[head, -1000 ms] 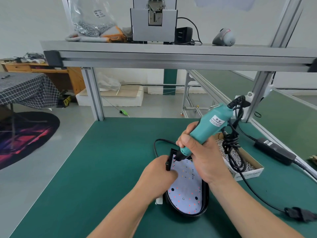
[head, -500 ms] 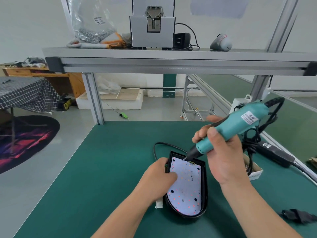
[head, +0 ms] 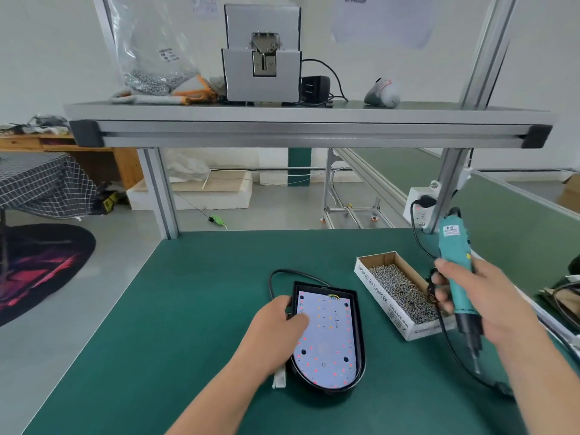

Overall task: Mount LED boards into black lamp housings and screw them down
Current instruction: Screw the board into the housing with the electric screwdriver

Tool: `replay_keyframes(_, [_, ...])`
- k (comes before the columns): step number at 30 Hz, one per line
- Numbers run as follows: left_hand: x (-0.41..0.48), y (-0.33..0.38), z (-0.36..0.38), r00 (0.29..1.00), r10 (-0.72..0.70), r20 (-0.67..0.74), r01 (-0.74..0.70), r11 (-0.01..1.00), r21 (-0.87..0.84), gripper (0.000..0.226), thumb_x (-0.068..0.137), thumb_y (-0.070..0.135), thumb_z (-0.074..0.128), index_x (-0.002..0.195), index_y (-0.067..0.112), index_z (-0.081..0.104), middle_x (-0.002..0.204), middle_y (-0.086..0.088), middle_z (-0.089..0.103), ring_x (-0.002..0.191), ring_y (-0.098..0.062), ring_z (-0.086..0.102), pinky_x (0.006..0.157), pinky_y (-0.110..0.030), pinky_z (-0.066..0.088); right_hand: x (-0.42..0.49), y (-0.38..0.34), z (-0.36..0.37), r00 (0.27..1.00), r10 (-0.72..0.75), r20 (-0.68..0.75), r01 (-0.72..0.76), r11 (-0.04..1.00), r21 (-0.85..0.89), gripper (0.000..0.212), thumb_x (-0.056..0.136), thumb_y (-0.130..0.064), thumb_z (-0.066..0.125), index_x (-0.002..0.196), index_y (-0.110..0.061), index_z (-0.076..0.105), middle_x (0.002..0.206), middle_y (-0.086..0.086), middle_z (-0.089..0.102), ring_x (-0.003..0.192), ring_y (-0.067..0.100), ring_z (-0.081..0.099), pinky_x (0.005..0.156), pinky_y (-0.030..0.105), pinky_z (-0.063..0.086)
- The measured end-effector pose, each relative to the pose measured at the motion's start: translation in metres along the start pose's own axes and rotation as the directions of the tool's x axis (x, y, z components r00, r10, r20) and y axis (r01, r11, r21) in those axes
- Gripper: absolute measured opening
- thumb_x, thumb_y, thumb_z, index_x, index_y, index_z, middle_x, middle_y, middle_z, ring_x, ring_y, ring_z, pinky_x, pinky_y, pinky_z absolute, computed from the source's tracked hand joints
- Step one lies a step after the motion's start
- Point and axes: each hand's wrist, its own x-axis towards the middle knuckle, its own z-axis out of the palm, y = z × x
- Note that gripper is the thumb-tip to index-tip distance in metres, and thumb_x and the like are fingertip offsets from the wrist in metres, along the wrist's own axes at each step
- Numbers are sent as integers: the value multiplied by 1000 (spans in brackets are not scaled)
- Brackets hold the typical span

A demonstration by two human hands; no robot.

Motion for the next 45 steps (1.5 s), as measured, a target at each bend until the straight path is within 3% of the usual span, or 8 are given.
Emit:
replay_keyframes(7, [-2,3,0,1000,7,-12,-7,1000,24,24,82,40,54,91,20,63,66,12,54,61,-14,47,65,-32,41,2,13,-51,999,3,-31,-20,832,-555,13,99,-17,71,105,-9,63,82,24,69,60,26,63,49,38,52])
replay_keyframes(17, [-3,5,1,999,42,-12,-41,999,13,23,95,31,55,104,13,66,76,4,58,68,-15,49,69,-34,41,3,26,-55,998,-44,-36,-6,549,-836,20,102,-35,63,87,-24,57,80,2,68,74,20,65,63,36,45])
replay_keyframes(20, [-4,5,1,999,41,-3,-41,999,9,24,95,31,55,105,13,67,77,4,58,68,-15,49,69,-33,42,-1,22,-55,999,-43,-5,20,545,-838,11,102,-36,63,99,-25,60,94,0,69,86,18,64,75,38,48])
replay_keyframes(24, [-3,6,1,1000,26,5,-26,999,-21,18,95,30,56,101,20,70,84,-10,69,71,-15,57,72,-34,49,-4,18,-59,999,-34,25,39,553,-832,36,102,-31,66,135,-18,58,118,3,69,105,24,64,96,42,49])
replay_keyframes(30, [-2,2,0,998,61,-3,-61,998,-30,20,98,32,58,96,13,65,69,10,51,61,-12,46,61,-27,42,-6,16,-59,999,-49,2,30,576,-817,40,101,-35,66,138,-20,60,123,5,67,106,23,63,93,43,49])
replay_keyframes(34, [0,0,2,996,83,-43,-84,996,-39,23,102,32,59,84,19,55,61,19,45,55,-8,41,51,-17,38,-9,12,-42,947,-308,-89,108,566,-817,36,99,-34,65,132,-21,65,123,6,63,111,26,59,95,47,50])
replay_keyframes(39, [1,-2,5,989,84,-118,-85,996,-3,22,102,39,60,88,22,55,64,21,48,53,-3,41,52,-17,39,-50,6,34,870,-491,48,436,718,-543,15,95,-49,66,109,-44,70,98,-20,72,86,6,67,71,17,51])
replay_keyframes(45, [1,0,6,983,71,-167,-70,997,12,18,103,44,59,104,26,58,86,5,60,72,-15,56,71,-37,52,-60,26,98,904,-180,387,408,632,-659,84,77,-86,51,147,-38,51,100,-29,65,95,-4,62,86,24,49])
